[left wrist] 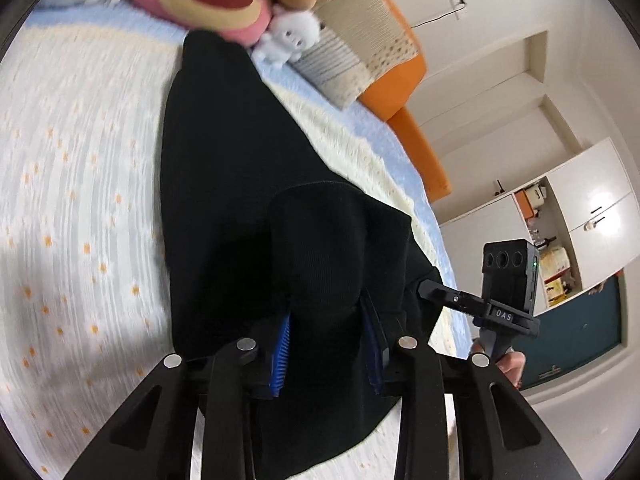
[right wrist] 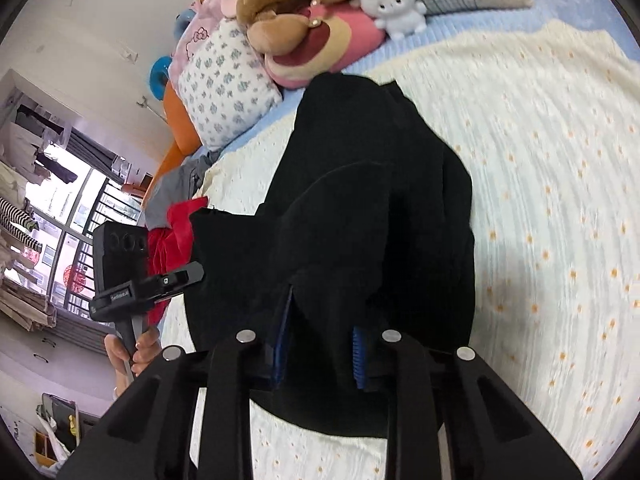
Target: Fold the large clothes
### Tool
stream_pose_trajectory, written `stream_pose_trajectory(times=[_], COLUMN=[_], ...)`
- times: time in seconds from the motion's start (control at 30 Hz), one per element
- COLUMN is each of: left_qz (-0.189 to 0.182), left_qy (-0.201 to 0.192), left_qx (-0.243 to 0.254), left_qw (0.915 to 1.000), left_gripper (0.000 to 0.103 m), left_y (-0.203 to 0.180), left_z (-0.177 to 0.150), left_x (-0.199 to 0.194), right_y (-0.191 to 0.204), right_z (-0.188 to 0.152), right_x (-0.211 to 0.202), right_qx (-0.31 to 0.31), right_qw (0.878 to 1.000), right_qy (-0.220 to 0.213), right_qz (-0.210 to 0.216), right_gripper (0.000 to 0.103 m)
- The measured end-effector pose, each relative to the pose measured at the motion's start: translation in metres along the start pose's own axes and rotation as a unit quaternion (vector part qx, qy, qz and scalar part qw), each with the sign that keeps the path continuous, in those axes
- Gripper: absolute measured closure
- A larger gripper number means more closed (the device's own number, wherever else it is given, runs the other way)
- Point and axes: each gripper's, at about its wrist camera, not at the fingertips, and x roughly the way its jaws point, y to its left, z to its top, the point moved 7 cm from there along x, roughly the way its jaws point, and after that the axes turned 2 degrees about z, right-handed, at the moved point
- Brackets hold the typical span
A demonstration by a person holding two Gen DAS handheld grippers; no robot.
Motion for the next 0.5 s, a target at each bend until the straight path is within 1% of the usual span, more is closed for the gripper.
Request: stream_pose_trajectory(times=[0.1, 0.17, 0.27, 0.3, 0.33, 0.37, 0.4, 0.43, 0.5], left_qz=[0.035, 0.057, 0.081, 0.084, 0.083, 0.081, 0.082, 0.086, 0.104], left_qy=[-0.010, 0.000, 0.013, 0.016, 0.020, 0.024, 0.024, 0.022, 0.021], left_qx=[0.013, -0.004, -0.027, -0.033, -0.040, -0.047, -0.047, -0.044, -0.030], left_qw=[0.9992, 0.9984, 0.9962, 0.9958, 0.9955, 0.9953, 0.9953, 0.9951, 0.9939], left_gripper=[0.068, 0.068, 0.068, 0.067, 0.066, 0.065, 0.064, 0.063, 0.062], left_y=[0.008, 0.024, 0.045, 0.051, 0.058, 0.063, 0.064, 0.063, 0.056], left_z=[0.006, 0.006, 0.001, -0.001, -0.004, -0.007, -0.007, -0.007, -0.004], left_x=[0.004, 0.013, 0.028, 0.031, 0.034, 0.038, 0.039, 0.039, 0.039], right_y=[-0.003, -0.010, -0.025, -0.029, -0.035, -0.039, -0.045, -0.048, -0.048], right_z=[0.010, 0.014, 0.013, 0.011, 0.008, 0.006, 0.002, -0.001, -0.001], right_x=[0.004, 0.012, 0.031, 0.037, 0.046, 0.050, 0.055, 0.057, 0.054], right_qx=[-0.004, 0.001, 0.006, 0.008, 0.009, 0.008, 0.007, 0.007, 0.014], right_qw=[1.000, 1.000, 0.999, 0.999, 0.998, 0.997, 0.996, 0.996, 0.996], right_qy=[-0.008, -0.009, 0.004, 0.007, 0.012, 0.015, 0.018, 0.015, 0.006], right_qz=[-0.011, -0.024, -0.043, -0.050, -0.061, -0.069, -0.084, -0.086, -0.083], right_gripper=[0.078, 0.078, 0.078, 0.077, 0.075, 0.069, 0.067, 0.066, 0.061])
